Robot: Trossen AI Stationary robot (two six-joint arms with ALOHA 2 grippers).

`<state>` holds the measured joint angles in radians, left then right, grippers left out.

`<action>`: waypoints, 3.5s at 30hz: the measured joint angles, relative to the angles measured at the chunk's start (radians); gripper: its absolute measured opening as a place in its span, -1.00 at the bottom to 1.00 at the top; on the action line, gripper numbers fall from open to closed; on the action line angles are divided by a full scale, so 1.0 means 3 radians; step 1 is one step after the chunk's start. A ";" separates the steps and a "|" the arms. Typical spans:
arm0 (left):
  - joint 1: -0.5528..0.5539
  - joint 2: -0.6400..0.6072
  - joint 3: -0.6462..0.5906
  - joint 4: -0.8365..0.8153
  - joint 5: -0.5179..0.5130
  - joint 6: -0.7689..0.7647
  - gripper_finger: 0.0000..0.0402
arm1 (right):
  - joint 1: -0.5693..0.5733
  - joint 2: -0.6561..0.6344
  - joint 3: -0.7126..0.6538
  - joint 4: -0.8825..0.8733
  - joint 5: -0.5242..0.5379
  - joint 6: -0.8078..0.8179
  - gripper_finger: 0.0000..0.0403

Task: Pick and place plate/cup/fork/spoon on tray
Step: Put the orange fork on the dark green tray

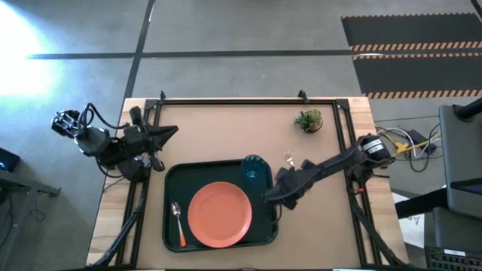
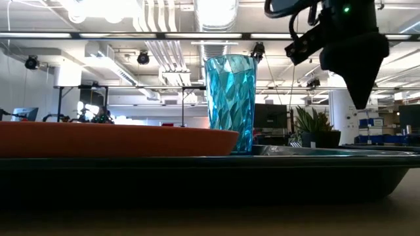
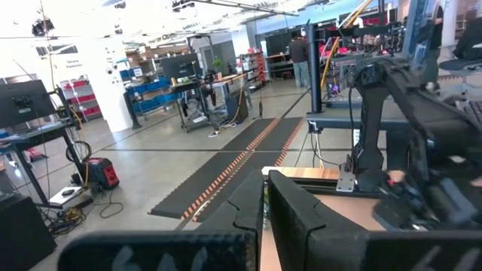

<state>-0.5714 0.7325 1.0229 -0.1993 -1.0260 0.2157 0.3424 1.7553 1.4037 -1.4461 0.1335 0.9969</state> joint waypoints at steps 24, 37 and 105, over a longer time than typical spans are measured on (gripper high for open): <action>0.0000 -0.0007 0.0000 0.0000 0.0000 -0.0004 -0.98 | -0.0134 -0.2167 -0.1406 0.2016 0.0465 -0.0038 -0.95; 0.0000 -0.0006 0.0000 0.0024 0.0000 -0.0010 -0.98 | -0.0140 -0.2024 -0.1410 0.2193 0.0423 -0.0320 -0.95; -0.0001 0.0001 0.0000 0.0015 0.0000 -0.0097 -0.98 | -0.1043 -0.1283 -0.2078 0.2416 -0.0270 -0.0502 -0.06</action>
<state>-0.5716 0.7326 1.0229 -0.1948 -1.0260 0.1866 0.0294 1.3705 0.7802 -0.7214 0.0525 0.8461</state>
